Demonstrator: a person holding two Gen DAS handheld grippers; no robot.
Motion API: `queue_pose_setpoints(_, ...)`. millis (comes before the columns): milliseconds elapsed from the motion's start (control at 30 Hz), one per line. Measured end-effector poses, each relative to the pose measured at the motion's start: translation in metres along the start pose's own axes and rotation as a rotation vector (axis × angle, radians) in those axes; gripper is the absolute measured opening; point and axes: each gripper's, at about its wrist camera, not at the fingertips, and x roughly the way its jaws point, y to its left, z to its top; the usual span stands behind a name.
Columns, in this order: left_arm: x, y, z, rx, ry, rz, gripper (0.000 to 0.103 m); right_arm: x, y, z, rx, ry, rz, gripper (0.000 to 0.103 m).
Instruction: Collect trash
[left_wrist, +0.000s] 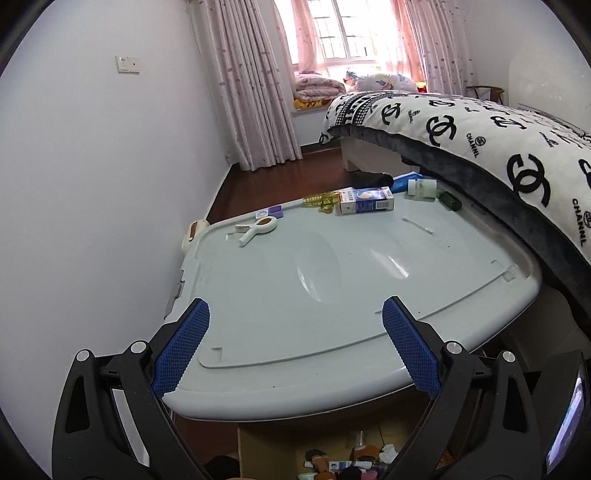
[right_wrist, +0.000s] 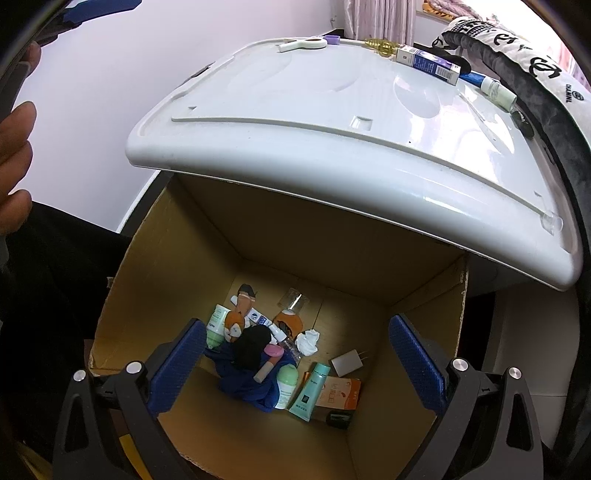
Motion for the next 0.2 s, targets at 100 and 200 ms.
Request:
queue_pose_setpoints(100, 0.005, 0.0, -0.001, -0.003, 0.028, -0.005, 0.092, -0.001, 0.0, 0.0, 0.0, 0.001, -0.001, 0.098)
queue_pose_setpoints(200, 0.012, 0.003, -0.002, -0.01, 0.065, -0.012, 0.092, -0.001, -0.002, -0.001, -0.003, -0.002, -0.007, 0.098)
